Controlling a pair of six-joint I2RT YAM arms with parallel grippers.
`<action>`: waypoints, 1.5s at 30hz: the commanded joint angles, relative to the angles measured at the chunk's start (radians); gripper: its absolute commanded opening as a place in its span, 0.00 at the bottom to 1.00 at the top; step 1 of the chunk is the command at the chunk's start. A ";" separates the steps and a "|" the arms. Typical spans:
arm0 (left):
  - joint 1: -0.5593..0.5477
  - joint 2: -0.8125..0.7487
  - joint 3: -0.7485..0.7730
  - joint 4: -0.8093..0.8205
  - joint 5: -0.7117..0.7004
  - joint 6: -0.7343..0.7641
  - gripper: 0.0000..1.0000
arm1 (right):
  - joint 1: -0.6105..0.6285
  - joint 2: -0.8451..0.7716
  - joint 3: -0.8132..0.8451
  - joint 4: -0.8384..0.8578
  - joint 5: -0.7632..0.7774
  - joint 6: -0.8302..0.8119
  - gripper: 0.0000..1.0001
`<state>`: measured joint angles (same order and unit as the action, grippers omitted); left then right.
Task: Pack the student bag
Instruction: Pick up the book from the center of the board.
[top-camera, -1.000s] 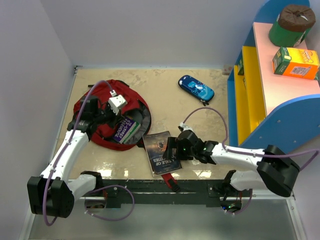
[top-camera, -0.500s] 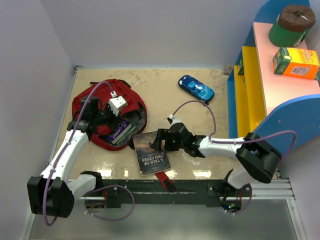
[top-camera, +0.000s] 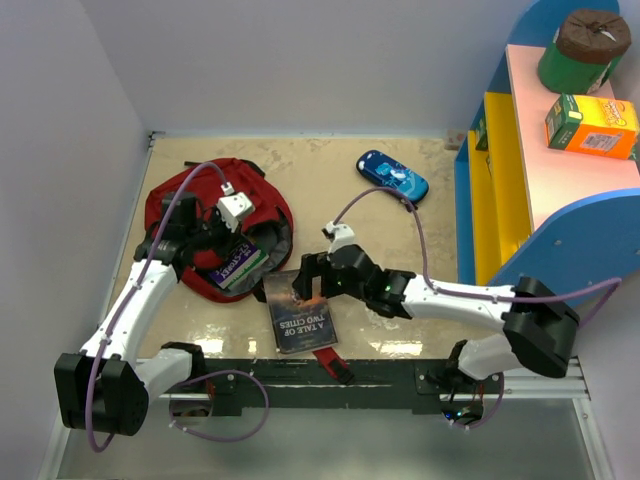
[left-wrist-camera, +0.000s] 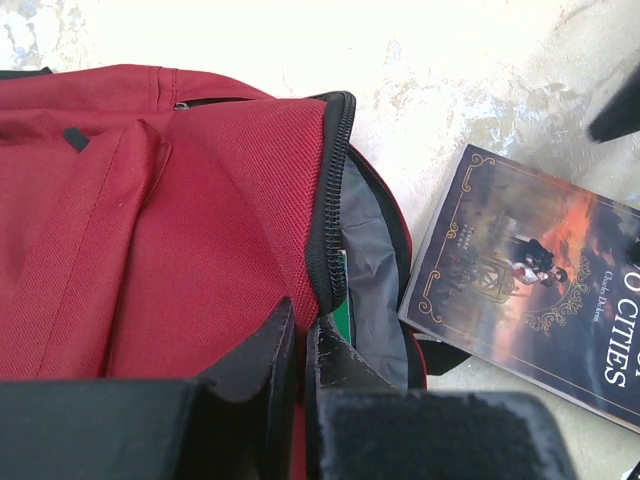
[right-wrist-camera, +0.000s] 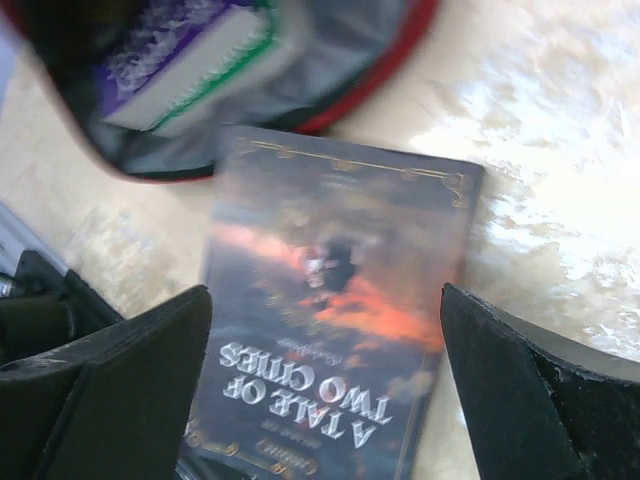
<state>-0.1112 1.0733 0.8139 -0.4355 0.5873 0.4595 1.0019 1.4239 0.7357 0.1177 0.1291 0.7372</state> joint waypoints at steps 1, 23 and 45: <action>-0.001 -0.009 0.048 0.023 0.060 0.002 0.00 | 0.173 -0.074 0.088 -0.156 0.208 -0.228 0.98; -0.001 -0.001 0.065 0.001 0.062 0.013 0.00 | 0.530 0.159 0.102 -0.174 0.293 -1.056 0.98; -0.001 -0.004 0.062 0.001 0.054 0.028 0.00 | 0.570 0.454 0.064 0.057 0.503 -1.240 0.99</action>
<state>-0.1112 1.0801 0.8398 -0.4511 0.5869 0.4763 1.5726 1.7573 0.8375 0.1810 0.5655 -0.4389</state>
